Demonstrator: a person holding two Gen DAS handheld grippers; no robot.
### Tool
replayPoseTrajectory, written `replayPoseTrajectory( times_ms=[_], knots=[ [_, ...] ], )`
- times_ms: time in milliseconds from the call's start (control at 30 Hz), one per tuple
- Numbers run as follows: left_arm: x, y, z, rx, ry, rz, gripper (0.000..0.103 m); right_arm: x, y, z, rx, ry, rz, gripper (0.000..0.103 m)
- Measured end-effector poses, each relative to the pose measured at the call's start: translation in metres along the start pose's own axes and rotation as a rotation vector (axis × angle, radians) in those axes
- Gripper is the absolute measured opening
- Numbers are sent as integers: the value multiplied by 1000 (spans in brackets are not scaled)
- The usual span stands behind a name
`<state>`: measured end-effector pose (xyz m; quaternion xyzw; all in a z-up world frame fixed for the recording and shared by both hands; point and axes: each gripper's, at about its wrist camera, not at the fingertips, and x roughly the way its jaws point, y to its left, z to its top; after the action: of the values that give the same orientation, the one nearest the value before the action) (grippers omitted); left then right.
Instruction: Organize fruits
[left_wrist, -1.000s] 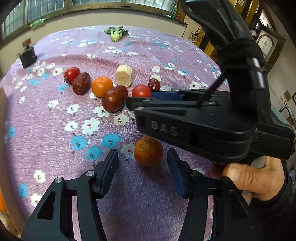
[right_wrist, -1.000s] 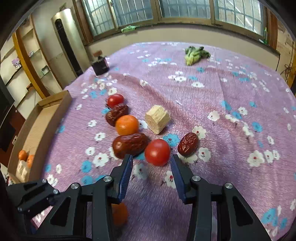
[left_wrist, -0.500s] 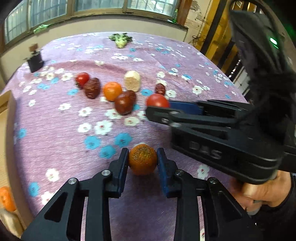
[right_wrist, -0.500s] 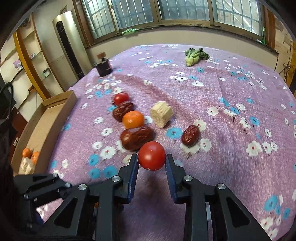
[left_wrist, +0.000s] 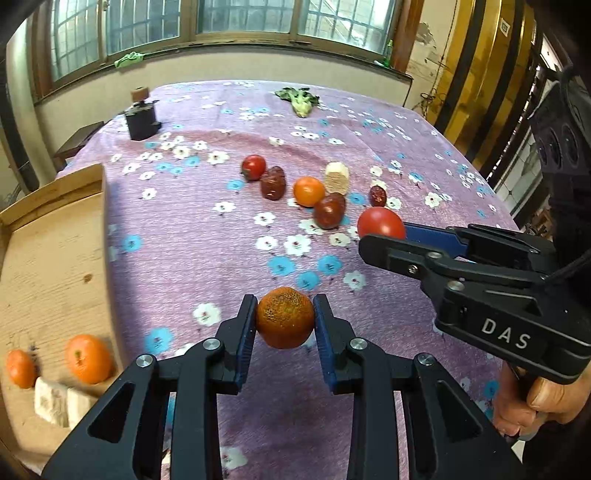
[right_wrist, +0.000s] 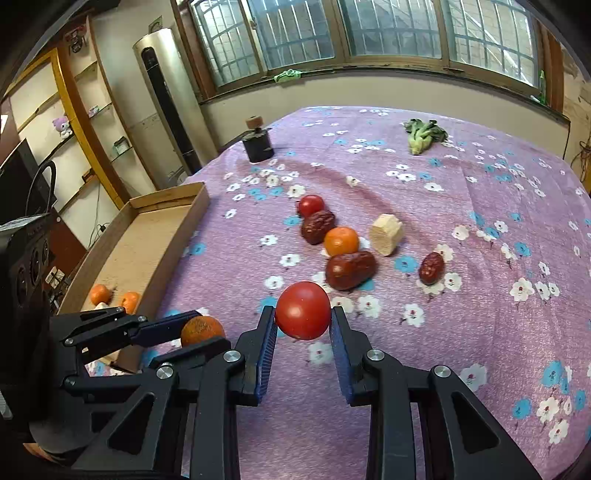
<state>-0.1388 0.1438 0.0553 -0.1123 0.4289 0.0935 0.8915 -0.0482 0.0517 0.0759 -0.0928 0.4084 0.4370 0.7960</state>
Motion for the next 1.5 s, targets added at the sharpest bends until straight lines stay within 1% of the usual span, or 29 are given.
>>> replayPoseTrajectory(
  times_ms=[600,1500],
  knots=[
    [-27,42,-13,-78,-38,43,28,3,44,0,-62,13,37,30],
    [-38,96,-18,-168,-51,96,28,24,103,9,-149,43,112,30]
  ],
)
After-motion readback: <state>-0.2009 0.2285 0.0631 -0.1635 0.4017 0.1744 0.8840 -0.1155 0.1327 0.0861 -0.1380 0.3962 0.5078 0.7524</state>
